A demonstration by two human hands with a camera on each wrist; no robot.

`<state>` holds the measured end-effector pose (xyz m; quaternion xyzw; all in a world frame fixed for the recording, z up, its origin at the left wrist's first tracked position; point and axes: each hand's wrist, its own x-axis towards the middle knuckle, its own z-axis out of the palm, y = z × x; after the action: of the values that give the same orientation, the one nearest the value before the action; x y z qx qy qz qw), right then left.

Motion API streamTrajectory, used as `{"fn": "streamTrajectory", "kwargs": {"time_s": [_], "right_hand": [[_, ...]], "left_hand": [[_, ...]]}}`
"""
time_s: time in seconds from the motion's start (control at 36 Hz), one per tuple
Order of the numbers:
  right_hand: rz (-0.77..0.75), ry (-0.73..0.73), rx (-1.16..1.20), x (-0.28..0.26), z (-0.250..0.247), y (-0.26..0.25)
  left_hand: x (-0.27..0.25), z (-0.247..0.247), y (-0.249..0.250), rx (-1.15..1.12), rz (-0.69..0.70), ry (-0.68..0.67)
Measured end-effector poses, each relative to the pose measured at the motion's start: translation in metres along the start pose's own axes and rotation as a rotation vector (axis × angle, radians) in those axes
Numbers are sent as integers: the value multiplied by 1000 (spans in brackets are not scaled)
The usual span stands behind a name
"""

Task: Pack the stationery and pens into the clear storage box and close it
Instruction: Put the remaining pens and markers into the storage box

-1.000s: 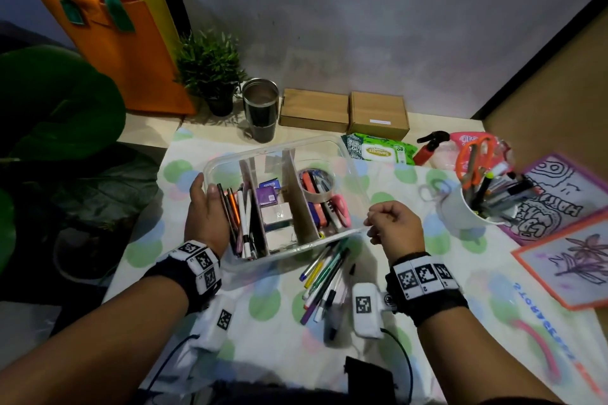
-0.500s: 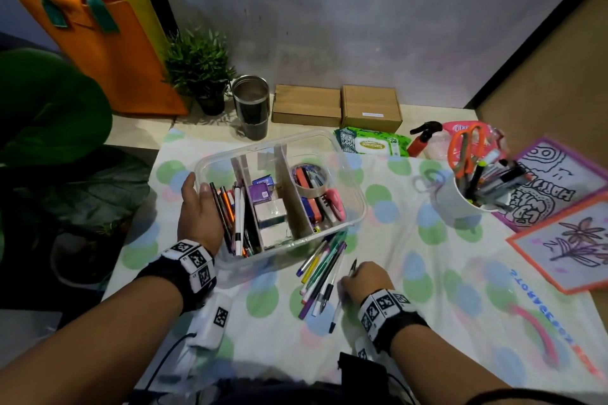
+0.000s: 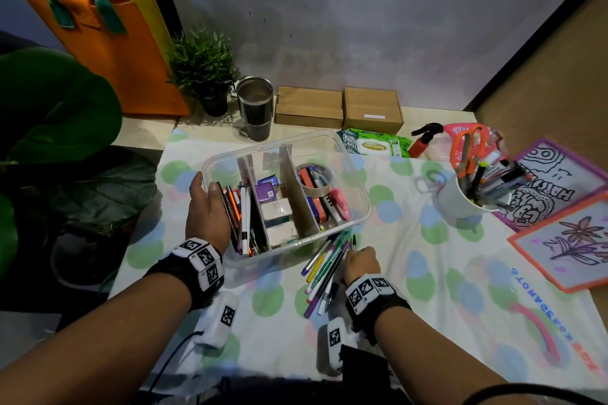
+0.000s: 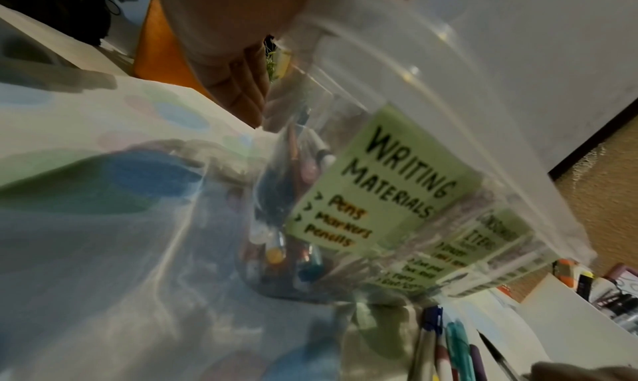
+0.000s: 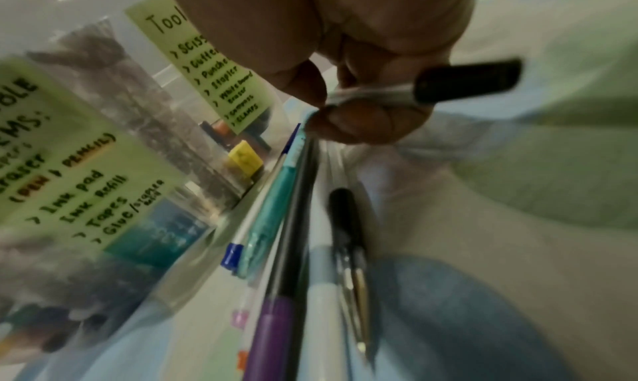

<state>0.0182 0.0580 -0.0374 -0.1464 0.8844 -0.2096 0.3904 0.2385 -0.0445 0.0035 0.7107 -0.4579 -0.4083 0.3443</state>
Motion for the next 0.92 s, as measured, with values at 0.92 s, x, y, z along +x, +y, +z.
{"fn": "streamTrajectory", "kwargs": {"time_s": [0.92], "right_hand": [[-60,-131,-26,-2,-4,0]], "left_hand": [[-5,-3,12,57,9,-51]]}}
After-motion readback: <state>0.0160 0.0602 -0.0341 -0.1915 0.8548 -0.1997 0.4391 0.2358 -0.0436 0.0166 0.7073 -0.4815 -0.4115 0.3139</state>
